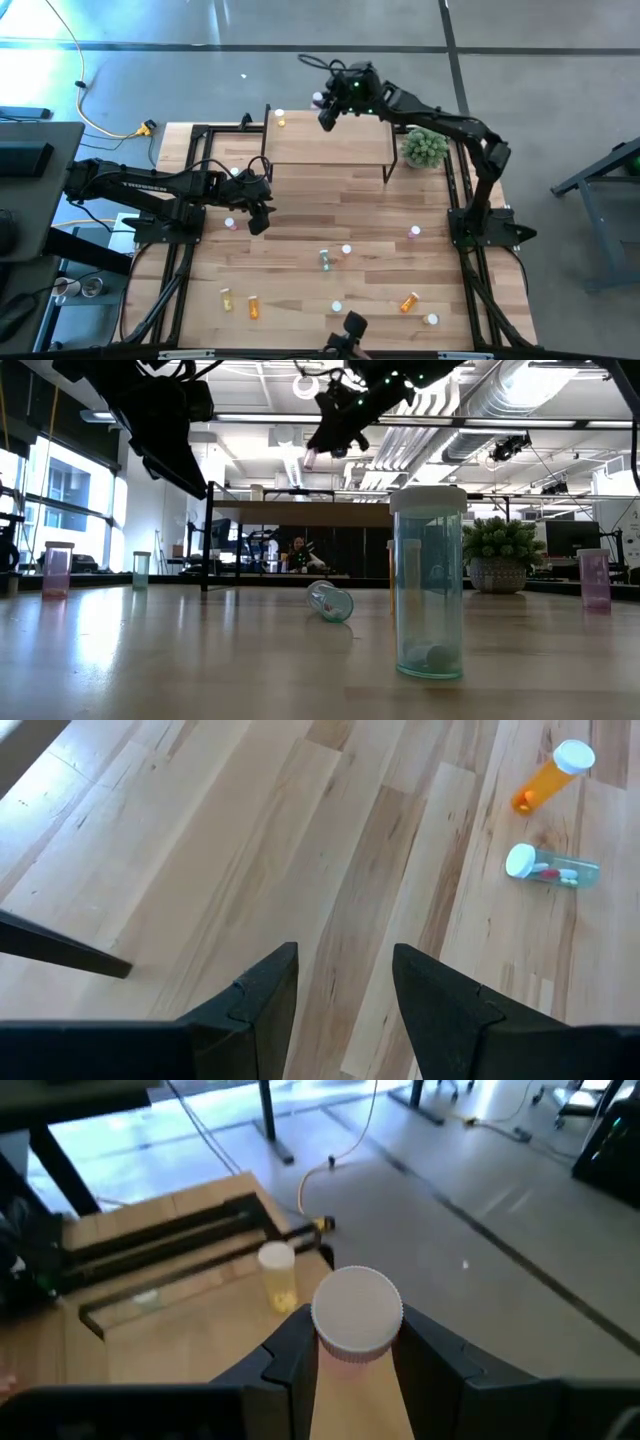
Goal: Pick and place medicine bottles onto shelf by color
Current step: Put the middle pink pill bottle on the shelf
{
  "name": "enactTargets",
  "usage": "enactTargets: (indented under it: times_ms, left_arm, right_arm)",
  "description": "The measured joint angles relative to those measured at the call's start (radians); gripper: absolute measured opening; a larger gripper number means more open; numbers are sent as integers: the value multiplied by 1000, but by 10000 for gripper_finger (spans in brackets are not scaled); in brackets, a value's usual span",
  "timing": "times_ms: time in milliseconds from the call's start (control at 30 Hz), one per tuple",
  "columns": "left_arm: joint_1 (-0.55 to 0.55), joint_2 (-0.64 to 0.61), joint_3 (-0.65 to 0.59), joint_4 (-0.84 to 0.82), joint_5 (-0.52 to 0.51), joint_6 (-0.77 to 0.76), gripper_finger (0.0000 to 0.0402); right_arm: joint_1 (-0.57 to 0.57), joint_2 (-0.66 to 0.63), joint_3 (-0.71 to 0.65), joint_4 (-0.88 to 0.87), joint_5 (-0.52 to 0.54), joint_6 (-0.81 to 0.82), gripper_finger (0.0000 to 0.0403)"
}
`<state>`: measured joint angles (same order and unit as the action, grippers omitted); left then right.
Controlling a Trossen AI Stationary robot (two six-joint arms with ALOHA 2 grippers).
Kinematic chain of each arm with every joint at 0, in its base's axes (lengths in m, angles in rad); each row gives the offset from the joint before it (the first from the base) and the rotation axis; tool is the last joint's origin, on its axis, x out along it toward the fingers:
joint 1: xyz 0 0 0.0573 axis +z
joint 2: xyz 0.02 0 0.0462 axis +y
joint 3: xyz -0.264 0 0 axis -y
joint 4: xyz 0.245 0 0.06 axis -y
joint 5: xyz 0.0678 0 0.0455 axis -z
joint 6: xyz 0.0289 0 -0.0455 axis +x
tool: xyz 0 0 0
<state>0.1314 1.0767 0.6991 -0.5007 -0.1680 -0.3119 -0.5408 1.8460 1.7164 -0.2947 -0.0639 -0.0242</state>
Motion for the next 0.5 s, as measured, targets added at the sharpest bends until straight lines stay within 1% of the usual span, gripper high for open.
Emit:
enactTargets:
  times_ms: [333, 500]
  left_arm:
    - [0, 0, 0, 0, 0, 0, 157]
    - [0, 0, 0, 0, 0, 0, 156]
  right_arm:
    - [11, 90, -1, -9, -12, -17, 103]
    - [11, 115, -1, -6, -17, -29, 103]
